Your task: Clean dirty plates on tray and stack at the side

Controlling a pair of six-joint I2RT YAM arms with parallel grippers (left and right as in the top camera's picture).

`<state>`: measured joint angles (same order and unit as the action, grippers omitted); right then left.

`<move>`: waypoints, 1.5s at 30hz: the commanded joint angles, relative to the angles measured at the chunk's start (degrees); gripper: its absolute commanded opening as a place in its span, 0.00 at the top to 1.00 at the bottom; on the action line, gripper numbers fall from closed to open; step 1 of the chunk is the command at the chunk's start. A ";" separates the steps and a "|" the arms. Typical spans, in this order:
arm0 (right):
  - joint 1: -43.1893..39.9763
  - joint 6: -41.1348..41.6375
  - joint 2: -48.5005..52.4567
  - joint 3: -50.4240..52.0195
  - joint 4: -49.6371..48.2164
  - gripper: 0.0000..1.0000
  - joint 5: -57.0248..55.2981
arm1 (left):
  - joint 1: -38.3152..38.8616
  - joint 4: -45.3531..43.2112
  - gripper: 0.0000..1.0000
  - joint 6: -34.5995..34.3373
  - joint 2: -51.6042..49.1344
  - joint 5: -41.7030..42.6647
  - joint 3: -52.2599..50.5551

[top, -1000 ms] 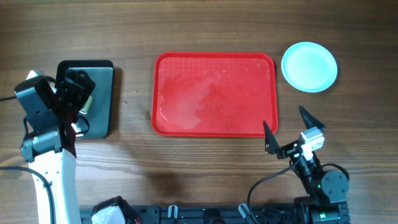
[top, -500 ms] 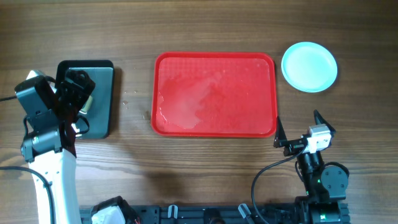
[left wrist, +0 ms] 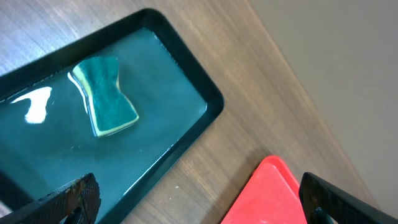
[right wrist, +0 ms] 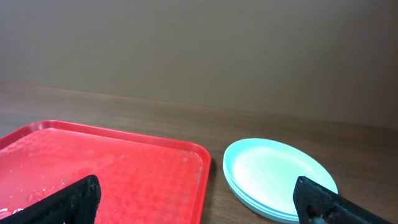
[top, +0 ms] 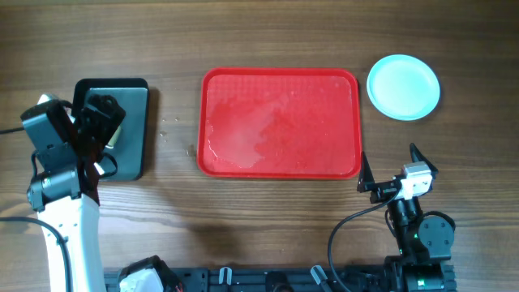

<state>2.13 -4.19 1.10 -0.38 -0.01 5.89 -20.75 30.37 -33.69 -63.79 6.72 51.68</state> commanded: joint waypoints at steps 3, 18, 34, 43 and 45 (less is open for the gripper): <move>-0.39 -0.20 -0.83 0.09 -0.15 0.00 -0.94 | 15.15 2.03 0.00 25.38 -0.04 -0.81 -0.98; -0.39 -0.20 -0.83 0.09 -0.15 0.00 -0.94 | 22.40 -34.95 0.00 31.54 41.62 -1.01 -45.68; -0.39 -0.17 -0.83 0.09 -0.15 0.00 -0.94 | 21.99 -26.03 0.00 35.01 63.60 -2.99 -51.36; -0.39 -0.17 -0.83 0.09 -0.15 0.00 -0.94 | 21.99 -26.16 0.00 36.98 63.60 -9.62 -51.36; -0.39 -0.17 -0.83 0.09 -0.15 0.00 -0.94 | 21.99 -26.14 0.00 36.24 63.60 -9.60 -51.36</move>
<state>2.13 -4.21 0.73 -0.38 0.03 5.69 1.43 3.97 2.72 -0.80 -1.50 0.49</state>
